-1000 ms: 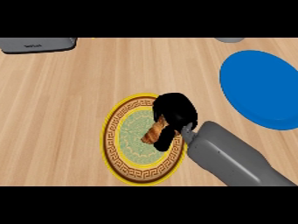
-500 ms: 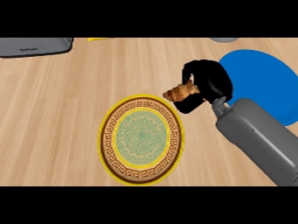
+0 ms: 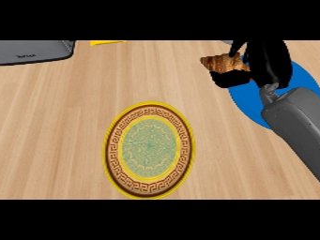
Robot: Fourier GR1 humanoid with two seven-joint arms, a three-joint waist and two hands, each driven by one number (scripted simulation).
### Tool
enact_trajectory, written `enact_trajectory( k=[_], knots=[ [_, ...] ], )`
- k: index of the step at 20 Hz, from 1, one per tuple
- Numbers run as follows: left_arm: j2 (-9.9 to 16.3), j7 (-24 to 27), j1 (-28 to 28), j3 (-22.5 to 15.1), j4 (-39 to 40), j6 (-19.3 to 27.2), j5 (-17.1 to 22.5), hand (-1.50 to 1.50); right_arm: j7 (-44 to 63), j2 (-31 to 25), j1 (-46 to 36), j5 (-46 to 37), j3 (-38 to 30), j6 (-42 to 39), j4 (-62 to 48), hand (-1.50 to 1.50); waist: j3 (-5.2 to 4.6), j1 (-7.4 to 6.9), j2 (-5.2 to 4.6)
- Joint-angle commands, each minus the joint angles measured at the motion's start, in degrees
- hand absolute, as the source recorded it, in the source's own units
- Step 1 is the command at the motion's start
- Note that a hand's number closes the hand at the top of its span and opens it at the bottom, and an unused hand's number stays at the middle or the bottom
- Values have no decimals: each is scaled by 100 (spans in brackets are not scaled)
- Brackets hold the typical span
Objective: Pick the croissant from the plate and place it in the plate
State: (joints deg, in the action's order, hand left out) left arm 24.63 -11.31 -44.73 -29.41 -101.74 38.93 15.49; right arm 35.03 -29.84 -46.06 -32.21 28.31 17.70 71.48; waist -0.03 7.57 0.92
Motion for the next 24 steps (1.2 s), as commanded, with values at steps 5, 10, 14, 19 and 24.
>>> enact_trajectory(
  k=[5, 10, 14, 19, 24],
  knots=[
    [234, 575, 1655, 541, -579, -239, -274, 0, 161, -394, 144, 54, -549, 273, -256, 150, 0, 61, -47],
    [176, 565, 1829, 427, -477, -148, -209, 0, -7, -511, 360, 113, -665, 333, -551, 150, 1, -18, -119],
    [304, 646, 1845, 388, -578, -136, -174, 0, -223, -624, 580, 222, -781, 336, -877, 150, 15, -101, -150],
    [390, 631, 1916, 317, -531, -81, -109, 0, -556, -733, 810, 588, -847, -125, -1204, 150, 19, -109, -173],
    [401, 744, 1964, 144, -470, -77, -82, 0, -891, -553, 1019, 1117, -942, -655, -1575, 150, 19, -247, -197]
  ],
)
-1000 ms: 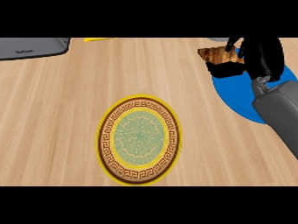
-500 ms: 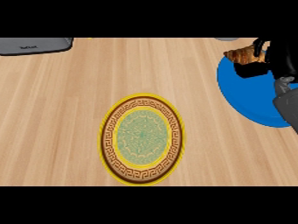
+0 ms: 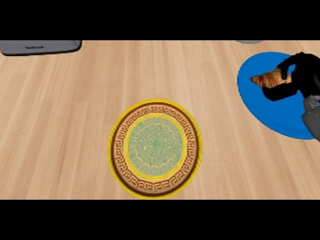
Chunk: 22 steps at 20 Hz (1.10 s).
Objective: Pick the croissant from the plate and place it in the plate
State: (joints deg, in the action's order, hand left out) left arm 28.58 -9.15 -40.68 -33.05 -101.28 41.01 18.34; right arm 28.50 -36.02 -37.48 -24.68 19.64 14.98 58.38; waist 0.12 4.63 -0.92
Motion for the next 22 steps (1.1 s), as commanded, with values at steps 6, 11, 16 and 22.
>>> enact_trajectory(
  k=[6, 11, 16, 22],
  knots=[
    [157, 491, 1665, 487, -503, -236, -265, 0, -855, -67, 322, 667, -45, -1103, -491, -150, 3, 98, 25],
    [229, 509, 1652, 447, -469, -148, -176, 0, -1693, -14, 142, 1194, -558, -1028, -373, -150, 22, 117, 68],
    [178, 539, 1579, 397, -442, 61, -71, 0, -2237, 367, -14, 2179, -1527, -692, -174, -150, 42, 278, 127],
    [243, 631, 1561, 387, -461, 151, 63, 0, -2848, 397, 337, 3018, -2274, -990, -341, -150, 35, 335, 100]
  ],
)
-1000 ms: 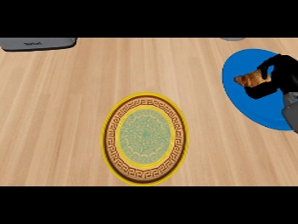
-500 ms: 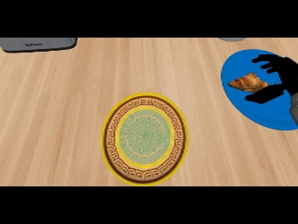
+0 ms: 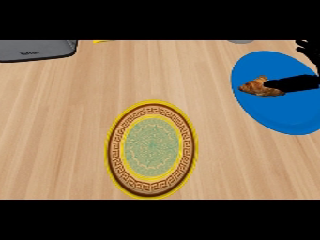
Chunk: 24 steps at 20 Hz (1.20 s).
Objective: Pick the croissant from the plate and place it in the plate
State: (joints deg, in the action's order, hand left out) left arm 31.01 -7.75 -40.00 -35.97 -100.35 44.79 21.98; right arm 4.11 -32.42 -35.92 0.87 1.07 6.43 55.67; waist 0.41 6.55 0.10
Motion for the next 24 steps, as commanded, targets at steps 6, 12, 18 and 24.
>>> enact_trajectory(
  k=[6, 12, 18, 24],
  knots=[
    [115, 603, 1585, 585, -447, -275, -235, 0, -1023, 16, 466, 812, -634, -703, -236, -150, -13, 52, -33],
    [232, 531, 1772, 610, -541, -175, -107, 0, -1435, -181, 530, 978, -801, -1120, -305, -150, -24, 109, -25],
    [295, 596, 1875, 516, -517, -167, -18, 0, -1863, -174, 811, 820, -850, -976, -613, -150, -27, -23, -66],
    [384, 664, 1950, 449, -488, -117, 57, 0, -1955, -248, 895, 654, -855, -827, -895, -150, -35, -139, -60]
  ],
)
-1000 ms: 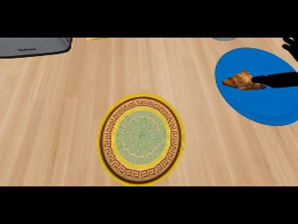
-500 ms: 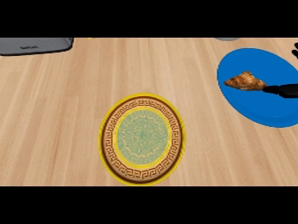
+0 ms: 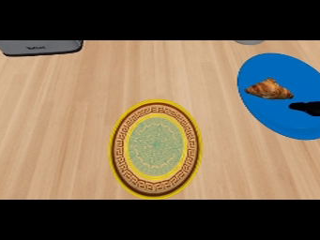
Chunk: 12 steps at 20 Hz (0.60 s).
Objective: Pick the croissant from the plate and place it in the plate
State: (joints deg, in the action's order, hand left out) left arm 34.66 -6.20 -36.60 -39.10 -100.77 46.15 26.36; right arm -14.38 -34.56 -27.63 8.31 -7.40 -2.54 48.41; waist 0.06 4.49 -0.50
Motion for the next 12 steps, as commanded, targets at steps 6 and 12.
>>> enact_trajectory(
  k=[6, 12],
  knots=[
    [-8, 481, 1733, 611, -392, -144, -304, 0, -392, -80, 254, -229, -10, 154, -384, -150, 1, 125, -2],
    [86, 615, 1748, 534, -352, -168, -212, 0, -457, -249, 218, -241, -144, 199, -637, -150, -8, 2, 29]
  ],
)
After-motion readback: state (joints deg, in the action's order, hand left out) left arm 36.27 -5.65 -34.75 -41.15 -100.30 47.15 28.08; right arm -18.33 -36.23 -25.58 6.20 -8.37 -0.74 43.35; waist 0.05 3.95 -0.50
